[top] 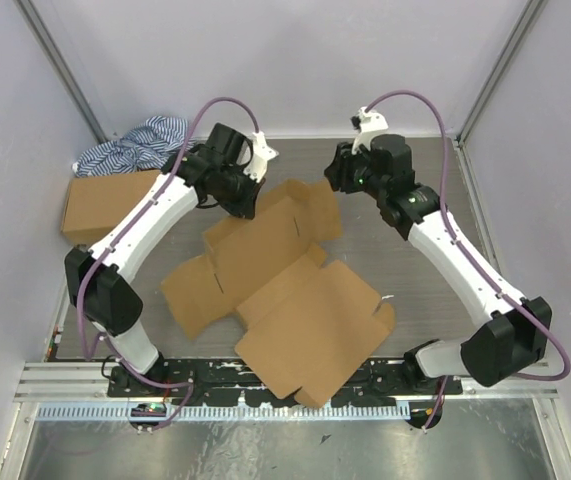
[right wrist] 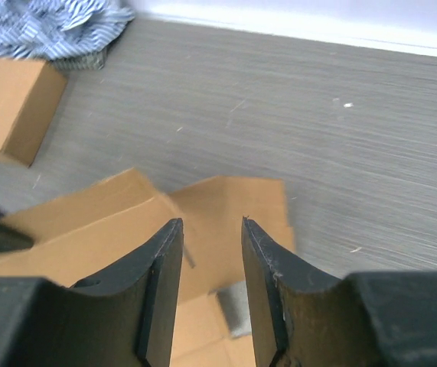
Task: Fold the paper box
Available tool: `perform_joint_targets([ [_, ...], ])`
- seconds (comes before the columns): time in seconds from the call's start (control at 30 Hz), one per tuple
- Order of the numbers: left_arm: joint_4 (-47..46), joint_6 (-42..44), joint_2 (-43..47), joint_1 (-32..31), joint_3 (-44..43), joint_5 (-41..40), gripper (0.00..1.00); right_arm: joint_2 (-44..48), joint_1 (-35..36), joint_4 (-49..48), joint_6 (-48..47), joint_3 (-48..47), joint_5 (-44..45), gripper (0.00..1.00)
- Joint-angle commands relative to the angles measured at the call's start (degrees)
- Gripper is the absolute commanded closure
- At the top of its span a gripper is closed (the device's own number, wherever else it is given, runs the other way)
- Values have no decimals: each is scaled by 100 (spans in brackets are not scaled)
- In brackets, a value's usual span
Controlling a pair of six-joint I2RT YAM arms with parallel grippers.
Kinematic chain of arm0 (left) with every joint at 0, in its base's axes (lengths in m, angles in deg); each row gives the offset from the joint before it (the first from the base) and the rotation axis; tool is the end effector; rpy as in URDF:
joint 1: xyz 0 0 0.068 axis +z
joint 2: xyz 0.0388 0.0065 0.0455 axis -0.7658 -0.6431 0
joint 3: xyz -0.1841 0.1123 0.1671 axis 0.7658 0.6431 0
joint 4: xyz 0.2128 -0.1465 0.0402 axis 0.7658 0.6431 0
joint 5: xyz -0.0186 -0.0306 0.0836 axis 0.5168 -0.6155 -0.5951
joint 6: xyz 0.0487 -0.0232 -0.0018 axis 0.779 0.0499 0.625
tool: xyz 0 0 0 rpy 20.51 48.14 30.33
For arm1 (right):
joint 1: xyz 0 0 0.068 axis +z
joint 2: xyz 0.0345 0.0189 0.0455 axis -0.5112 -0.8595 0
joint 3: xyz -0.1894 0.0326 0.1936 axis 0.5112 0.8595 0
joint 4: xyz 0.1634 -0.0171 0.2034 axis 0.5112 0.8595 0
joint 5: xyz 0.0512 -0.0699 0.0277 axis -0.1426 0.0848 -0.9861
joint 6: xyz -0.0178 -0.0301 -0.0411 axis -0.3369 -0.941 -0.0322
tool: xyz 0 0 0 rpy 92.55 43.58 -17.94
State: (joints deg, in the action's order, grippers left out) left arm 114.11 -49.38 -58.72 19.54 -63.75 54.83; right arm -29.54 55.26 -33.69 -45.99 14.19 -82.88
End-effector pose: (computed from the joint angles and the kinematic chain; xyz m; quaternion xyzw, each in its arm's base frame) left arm 0.3075 -0.1921 0.3475 0.3529 0.8788 -0.1856 0.2623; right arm 0.2819 0.1313 0.3775 -0.1251 0.8072 0.1976 0.5420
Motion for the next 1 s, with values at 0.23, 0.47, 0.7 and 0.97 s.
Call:
perform_joint_targets([
  [0.23,-553,516,811,-873,690,-3195,100,-1692,-1578,-83,255,-1165,-633,65],
  [0.47,-2423,1287,1927,-1151,1952,-3291,100,-2800,-1628,-269,-516,-1531,-2411,69],
  [0.7,-3188,1720,2357,-1164,2601,-2583,100,-3530,-1668,-1115,-401,-1844,-2902,69],
  [0.97,-3077,1977,2047,-1176,2658,-2809,100,-4244,-1793,-2532,-81,-1783,-4179,65],
])
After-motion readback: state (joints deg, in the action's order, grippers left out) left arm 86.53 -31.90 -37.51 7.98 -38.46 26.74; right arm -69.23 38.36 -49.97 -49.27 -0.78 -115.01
